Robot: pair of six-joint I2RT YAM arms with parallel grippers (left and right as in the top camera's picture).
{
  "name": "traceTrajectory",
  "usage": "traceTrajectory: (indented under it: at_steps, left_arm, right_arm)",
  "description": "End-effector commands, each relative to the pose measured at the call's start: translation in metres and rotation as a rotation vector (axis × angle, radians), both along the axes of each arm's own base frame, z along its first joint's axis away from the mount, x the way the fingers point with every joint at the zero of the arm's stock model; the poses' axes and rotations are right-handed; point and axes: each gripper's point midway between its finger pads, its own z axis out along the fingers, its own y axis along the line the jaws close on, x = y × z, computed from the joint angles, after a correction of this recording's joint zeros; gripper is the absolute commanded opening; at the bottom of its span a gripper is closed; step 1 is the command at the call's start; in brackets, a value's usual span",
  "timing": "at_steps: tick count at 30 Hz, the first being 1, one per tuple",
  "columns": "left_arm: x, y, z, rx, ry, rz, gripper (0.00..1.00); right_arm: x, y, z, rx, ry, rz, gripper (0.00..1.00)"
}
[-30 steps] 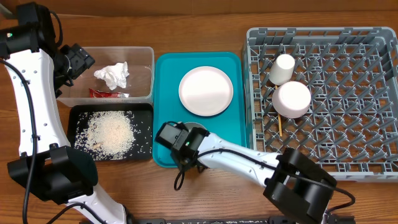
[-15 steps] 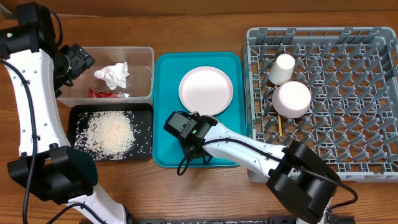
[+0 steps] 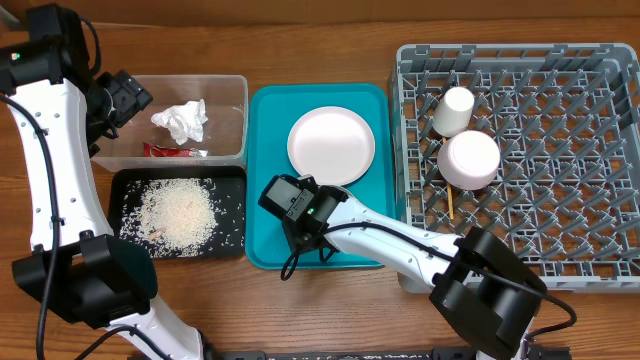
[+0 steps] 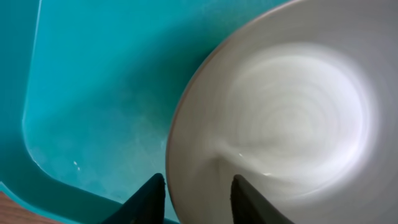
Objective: Sort waste into correct bins and load items into the dishwasher
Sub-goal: 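Lift the small white bowl off the teal tray, then carry the small white bowl over the dish rack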
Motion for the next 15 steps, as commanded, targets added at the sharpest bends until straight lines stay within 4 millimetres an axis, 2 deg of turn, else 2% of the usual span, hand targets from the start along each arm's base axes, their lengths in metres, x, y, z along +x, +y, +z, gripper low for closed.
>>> traceTrajectory:
  at_steps: [1, 6, 15]
  left_arm:
    - [0.0006, -0.0003, 0.0033, 0.018, -0.004, -0.015, 1.0]
    - [0.0006, -0.0003, 0.0033, 0.018, -0.004, -0.015, 1.0]
    - [0.0006, -0.0003, 0.0033, 0.018, -0.004, -0.015, 1.0]
  right_arm:
    - [0.0041, 0.0089, 0.0162, 0.041, -0.031, 0.001, 0.35]
    - [0.0037, 0.0084, 0.0137, 0.035, -0.027, 0.001, 0.26]
    - [0.0035, 0.0083, 0.0134, 0.035, -0.026, 0.001, 0.19]
